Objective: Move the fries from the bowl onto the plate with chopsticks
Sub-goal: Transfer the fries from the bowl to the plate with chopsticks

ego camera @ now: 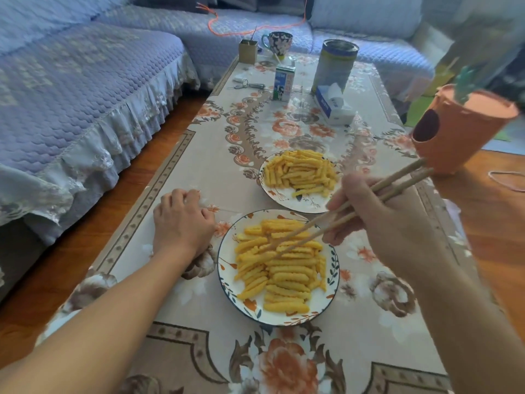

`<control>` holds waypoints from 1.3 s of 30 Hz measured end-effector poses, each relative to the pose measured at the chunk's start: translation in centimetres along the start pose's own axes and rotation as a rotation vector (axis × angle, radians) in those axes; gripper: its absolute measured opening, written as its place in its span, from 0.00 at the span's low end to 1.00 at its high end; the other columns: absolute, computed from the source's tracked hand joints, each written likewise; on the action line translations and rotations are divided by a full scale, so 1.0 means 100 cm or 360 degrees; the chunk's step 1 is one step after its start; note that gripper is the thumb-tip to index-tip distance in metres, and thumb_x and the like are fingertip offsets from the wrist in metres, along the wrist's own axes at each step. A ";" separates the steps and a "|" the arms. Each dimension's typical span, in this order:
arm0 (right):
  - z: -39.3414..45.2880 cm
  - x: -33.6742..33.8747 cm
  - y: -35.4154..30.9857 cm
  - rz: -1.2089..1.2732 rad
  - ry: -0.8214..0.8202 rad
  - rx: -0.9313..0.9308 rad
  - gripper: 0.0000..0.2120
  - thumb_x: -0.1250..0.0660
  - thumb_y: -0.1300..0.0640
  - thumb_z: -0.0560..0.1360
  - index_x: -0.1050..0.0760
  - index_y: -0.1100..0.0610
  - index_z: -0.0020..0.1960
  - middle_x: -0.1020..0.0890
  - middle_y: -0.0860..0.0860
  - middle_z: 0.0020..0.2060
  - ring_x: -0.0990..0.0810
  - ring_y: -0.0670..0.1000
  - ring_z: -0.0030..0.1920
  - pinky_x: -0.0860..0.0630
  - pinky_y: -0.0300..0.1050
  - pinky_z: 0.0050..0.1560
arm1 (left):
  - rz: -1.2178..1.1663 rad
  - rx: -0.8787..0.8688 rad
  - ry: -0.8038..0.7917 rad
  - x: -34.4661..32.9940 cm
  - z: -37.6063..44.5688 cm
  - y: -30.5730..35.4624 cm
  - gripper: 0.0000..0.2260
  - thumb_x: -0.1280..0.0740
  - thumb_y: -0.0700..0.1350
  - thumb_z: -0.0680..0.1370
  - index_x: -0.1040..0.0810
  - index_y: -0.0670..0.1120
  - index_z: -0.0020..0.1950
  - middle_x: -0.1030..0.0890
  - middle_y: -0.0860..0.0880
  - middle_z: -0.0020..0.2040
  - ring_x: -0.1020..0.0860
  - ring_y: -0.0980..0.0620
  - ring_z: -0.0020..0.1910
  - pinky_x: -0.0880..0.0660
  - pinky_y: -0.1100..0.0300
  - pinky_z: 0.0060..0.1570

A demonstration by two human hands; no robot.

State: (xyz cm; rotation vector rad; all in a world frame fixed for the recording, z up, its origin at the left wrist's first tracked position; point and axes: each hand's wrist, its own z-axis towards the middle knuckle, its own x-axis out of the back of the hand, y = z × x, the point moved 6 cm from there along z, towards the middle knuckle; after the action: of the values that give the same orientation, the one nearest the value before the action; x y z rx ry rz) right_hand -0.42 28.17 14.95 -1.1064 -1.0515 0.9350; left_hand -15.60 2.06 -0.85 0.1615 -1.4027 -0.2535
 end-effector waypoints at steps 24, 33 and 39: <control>-0.063 -0.020 0.027 -0.0069 0.0040 -0.0075 0.20 0.37 0.45 0.78 0.20 0.62 0.44 0.17 0.63 0.32 0.14 0.60 0.33 0.16 0.48 0.35 | -0.0758 0.0097 -0.0024 0.012 -0.003 -0.023 0.09 0.37 0.45 0.78 0.19 0.47 0.54 0.21 0.44 0.58 0.28 0.43 0.60 0.30 0.48 0.61; -0.058 -0.027 0.019 -0.0100 -0.0016 0.0078 0.17 0.39 0.50 0.79 0.20 0.63 0.45 0.18 0.63 0.33 0.14 0.57 0.33 0.17 0.46 0.35 | -0.1242 0.0193 -0.0105 0.019 -0.008 -0.030 0.08 0.37 0.45 0.78 0.18 0.50 0.47 0.17 0.51 0.44 0.20 0.48 0.46 0.23 0.52 0.46; -0.064 -0.013 0.019 -0.0022 0.0052 0.0048 0.16 0.38 0.52 0.79 0.20 0.63 0.44 0.17 0.63 0.32 0.15 0.59 0.32 0.17 0.47 0.35 | -0.1080 -0.0015 -0.0313 0.017 -0.017 -0.026 0.05 0.32 0.40 0.77 0.18 0.49 0.44 0.19 0.50 0.50 0.21 0.49 0.51 0.24 0.54 0.52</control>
State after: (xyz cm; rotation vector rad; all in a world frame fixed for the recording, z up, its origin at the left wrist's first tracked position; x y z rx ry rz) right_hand 5.29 25.86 12.14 -1.0847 -1.0142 0.9161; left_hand -13.85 -0.90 -0.22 0.6205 -1.5038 -0.8542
